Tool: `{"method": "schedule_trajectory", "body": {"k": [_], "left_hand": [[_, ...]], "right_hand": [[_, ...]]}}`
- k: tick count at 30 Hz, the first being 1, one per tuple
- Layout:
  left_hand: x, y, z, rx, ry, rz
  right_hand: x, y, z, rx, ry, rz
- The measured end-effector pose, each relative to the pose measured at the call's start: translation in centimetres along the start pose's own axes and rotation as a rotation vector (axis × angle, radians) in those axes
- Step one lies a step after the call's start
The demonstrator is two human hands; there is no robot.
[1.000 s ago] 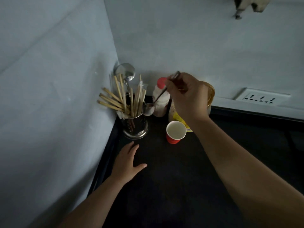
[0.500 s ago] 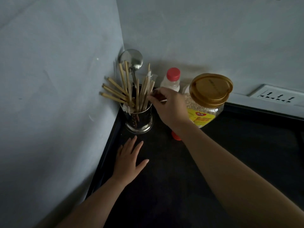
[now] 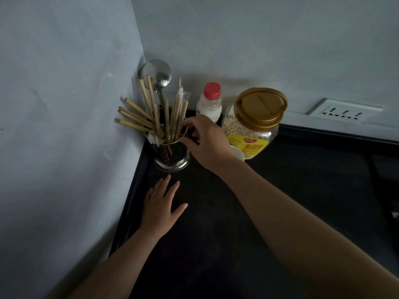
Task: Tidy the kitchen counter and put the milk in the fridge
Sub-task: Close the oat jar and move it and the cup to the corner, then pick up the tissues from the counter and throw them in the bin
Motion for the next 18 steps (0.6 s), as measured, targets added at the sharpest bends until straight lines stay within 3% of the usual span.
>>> {"method": "schedule_trajectory", "body": {"k": [6,10,18], "left_hand": [[1.2,-1.0,-1.9,-0.140,-0.014,-0.076],[5.0,-0.5,-4.2,-0.090,-0.009,-0.010],[15.2,7.0,-3.7,-0.128,0.436,0.010]], "right_hand": [[2.6,4.5,-1.2,-0.113,0.164,0.239],[5.2,10.3,-3.4,-0.135,0.152,0.403],[9.9,27.7,-7.1,-0.054,-0.036,0.745]]}}
Point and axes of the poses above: each hand's wrist, its own y-axis away from the middle knuckle, its own z-axis out of the palm, x = y × z, the point moved 8 cm from there along -y, towards the middle knuckle, and after that the axes turned 9 degrees about z, right-handed, at the moved point
